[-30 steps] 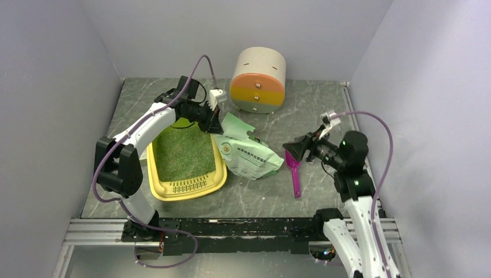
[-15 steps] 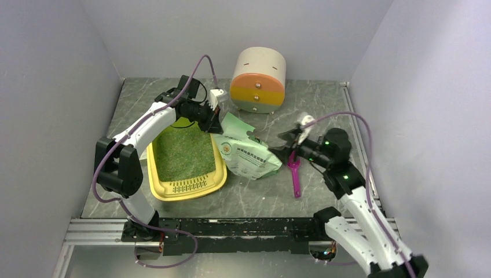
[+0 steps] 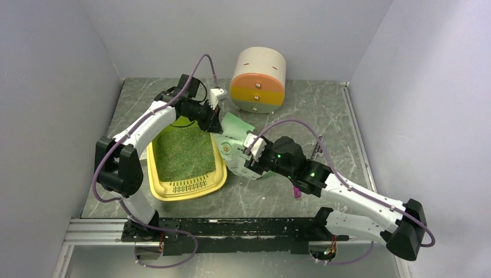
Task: Fill the litter box with clean litter
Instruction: Close the cat litter bag at the center of the board.
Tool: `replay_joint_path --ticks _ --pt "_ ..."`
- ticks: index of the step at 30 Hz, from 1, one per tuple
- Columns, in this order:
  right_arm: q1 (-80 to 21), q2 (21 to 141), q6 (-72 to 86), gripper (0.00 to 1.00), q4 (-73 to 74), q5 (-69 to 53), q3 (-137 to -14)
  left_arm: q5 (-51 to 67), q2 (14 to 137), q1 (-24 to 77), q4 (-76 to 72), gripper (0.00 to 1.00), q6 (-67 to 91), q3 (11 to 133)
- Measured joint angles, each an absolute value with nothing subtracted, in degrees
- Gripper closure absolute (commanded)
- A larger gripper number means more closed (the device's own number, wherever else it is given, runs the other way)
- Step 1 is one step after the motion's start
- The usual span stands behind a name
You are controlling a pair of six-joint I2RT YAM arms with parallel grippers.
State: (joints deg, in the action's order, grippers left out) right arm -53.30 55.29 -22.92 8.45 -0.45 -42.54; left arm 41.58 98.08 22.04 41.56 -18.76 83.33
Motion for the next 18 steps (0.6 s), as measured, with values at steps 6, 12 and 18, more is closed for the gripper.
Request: replay_joint_path --ticks 6,12,18 --pt "-53.78 57.69 -25.82 0.43 10.00 6.26 -42.52 41.56 98.15 22.06 41.85 0.95 -18.90 83.35" --pt "-53.80 59.59 -25.69 0.51 12.32 6.74 -42.54 41.54 98.17 22.09 41.89 0.95 -18.92 83.35" --pt "-53.76 60.27 -24.36 0.71 12.62 6.09 -42.30 41.56 98.32 22.09 42.35 0.95 -18.90 83.35"
